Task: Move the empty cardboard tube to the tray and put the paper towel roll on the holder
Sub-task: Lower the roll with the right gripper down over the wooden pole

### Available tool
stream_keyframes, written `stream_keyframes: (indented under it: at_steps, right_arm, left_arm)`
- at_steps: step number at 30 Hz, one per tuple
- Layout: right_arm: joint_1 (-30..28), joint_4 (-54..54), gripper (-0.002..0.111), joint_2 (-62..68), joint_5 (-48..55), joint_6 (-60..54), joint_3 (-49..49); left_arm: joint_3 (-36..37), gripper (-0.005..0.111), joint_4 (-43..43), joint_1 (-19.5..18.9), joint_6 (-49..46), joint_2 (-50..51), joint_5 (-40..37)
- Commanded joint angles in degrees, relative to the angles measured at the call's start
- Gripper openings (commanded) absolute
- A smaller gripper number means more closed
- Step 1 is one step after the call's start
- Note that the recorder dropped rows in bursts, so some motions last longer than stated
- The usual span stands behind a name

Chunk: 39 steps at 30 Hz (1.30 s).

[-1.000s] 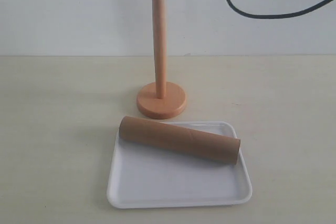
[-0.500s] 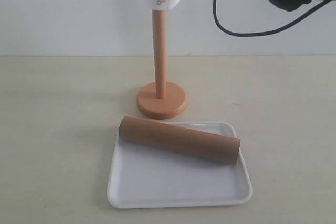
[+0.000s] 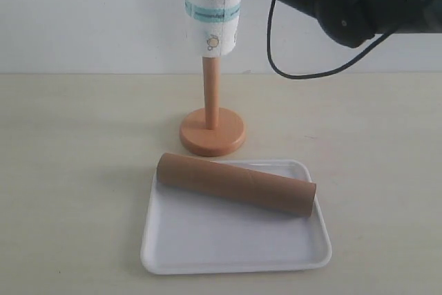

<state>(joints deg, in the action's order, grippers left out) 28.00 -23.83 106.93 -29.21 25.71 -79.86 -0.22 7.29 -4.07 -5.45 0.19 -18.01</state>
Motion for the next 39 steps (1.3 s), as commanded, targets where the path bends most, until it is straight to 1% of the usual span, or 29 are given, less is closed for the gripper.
stream_keyframes:
  at_steps: [1,4,7,9,22,25,26,27,28,32,33,34,36,39]
  right_arm:
    - [0.9,0.2,0.001,1.5,-1.4,-0.3,-0.8]
    - [1.2,0.3,0.001,3.1,-2.2,0.0,-0.8]
    - [1.2,0.3,0.001,5.0,-3.9,3.6,-0.8]
    - [1.2,0.3,0.001,6.1,-4.3,3.9,-0.8]
    - [1.2,0.3,0.001,11.6,-2.8,3.8,-0.8]
    - [1.2,-0.1,0.002,11.8,-0.7,3.7,-0.8]
    - [1.2,-0.6,0.006,11.8,0.0,3.2,-0.8]
    - [1.2,-1.1,0.013,11.8,0.5,2.3,-0.8]
    - [1.2,-1.1,0.022,11.8,0.8,1.6,-0.8]
    - [1.2,-1.1,0.076,11.8,0.8,1.4,-0.8]
    - [1.2,-1.0,0.087,11.8,0.8,1.4,-0.8]
    - [1.2,-1.0,0.096,11.8,0.8,1.4,-0.8]
    - [1.2,-0.5,0.105,11.8,1.1,1.4,-0.8]
    - [1.2,-0.3,0.105,11.5,1.1,1.4,-0.8]
  left_arm:
    - [0.2,0.005,0.4,0.4,-0.2,-0.2,0.1]
    - [0.2,0.005,0.4,0.4,-0.2,-0.2,0.1]
    - [0.2,0.005,0.4,0.4,-0.2,-0.2,0.1]
    - [0.2,0.005,0.4,0.4,-0.2,-0.2,0.1]
    - [0.2,0.005,0.4,0.4,-0.2,-0.2,0.1]
    - [0.2,0.005,0.4,0.4,-0.2,-0.2,0.1]
    - [0.2,0.005,0.4,0.4,-0.2,-0.2,0.1]
    - [0.2,0.005,0.4,0.4,-0.2,-0.2,0.1]
    - [0.2,0.005,0.4,0.4,-0.2,-0.2,0.1]
    - [0.2,0.005,0.4,0.4,-0.2,-0.2,0.1]
    - [0.2,0.005,0.4,0.4,-0.2,-0.2,0.1]
    - [0.2,0.005,0.4,0.4,-0.2,-0.2,0.1]
    - [0.2,0.005,0.4,0.4,-0.2,-0.2,0.1]
    - [0.2,0.005,0.4,0.4,-0.2,-0.2,0.1]
